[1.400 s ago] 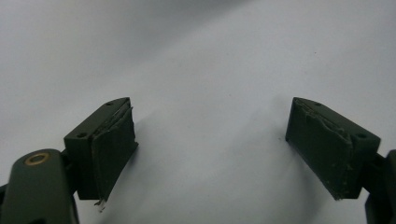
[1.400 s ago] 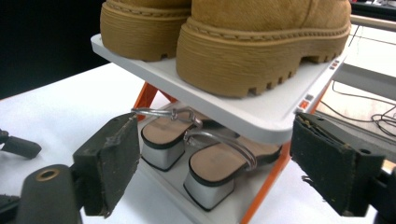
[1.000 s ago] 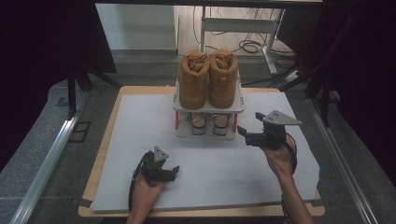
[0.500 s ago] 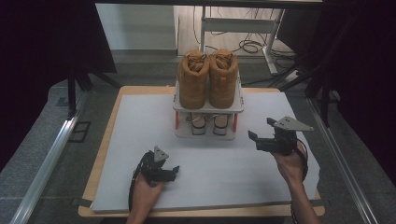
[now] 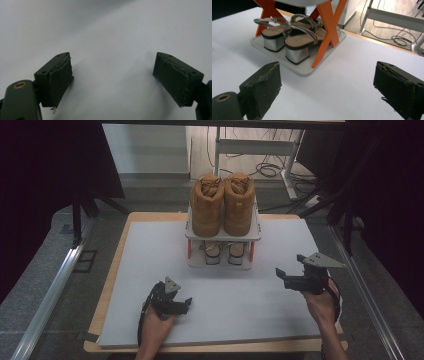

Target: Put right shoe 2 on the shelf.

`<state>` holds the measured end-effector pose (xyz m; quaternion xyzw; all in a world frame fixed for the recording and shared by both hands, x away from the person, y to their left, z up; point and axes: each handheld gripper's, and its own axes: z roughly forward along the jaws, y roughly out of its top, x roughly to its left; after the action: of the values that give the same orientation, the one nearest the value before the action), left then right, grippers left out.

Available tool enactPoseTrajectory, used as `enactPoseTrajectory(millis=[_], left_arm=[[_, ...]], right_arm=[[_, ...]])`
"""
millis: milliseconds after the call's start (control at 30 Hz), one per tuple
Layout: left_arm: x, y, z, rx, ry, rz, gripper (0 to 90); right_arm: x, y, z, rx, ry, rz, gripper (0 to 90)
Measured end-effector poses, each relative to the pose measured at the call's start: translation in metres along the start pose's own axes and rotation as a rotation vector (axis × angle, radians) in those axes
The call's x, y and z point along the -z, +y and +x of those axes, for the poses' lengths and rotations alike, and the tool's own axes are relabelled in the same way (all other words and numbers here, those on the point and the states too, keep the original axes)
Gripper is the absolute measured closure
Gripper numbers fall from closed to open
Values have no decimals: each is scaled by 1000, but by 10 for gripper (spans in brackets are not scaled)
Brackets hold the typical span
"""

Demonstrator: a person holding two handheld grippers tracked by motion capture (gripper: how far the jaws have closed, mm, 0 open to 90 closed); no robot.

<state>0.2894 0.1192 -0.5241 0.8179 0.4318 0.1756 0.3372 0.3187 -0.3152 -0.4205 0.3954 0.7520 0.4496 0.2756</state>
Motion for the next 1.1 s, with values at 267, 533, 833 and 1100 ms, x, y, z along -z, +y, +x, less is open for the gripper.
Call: enactPoseTrajectory(millis=[267, 533, 833, 1100], left_arm=[[0, 0, 0, -4, 0, 3, 155], [0, 0, 0, -3, 0, 2, 155], [0, 0, 0, -4, 1, 2, 155], [0, 0, 0, -4, 0, 2, 155]], right_arm=[[6, -19, -5, -16, -12, 40, 43], [6, -40, -8, -31, -14, 89, 26], [3, -61, -8, -42, -9, 147, 22], [-4, -81, -7, -51, 6, 204, 22]])
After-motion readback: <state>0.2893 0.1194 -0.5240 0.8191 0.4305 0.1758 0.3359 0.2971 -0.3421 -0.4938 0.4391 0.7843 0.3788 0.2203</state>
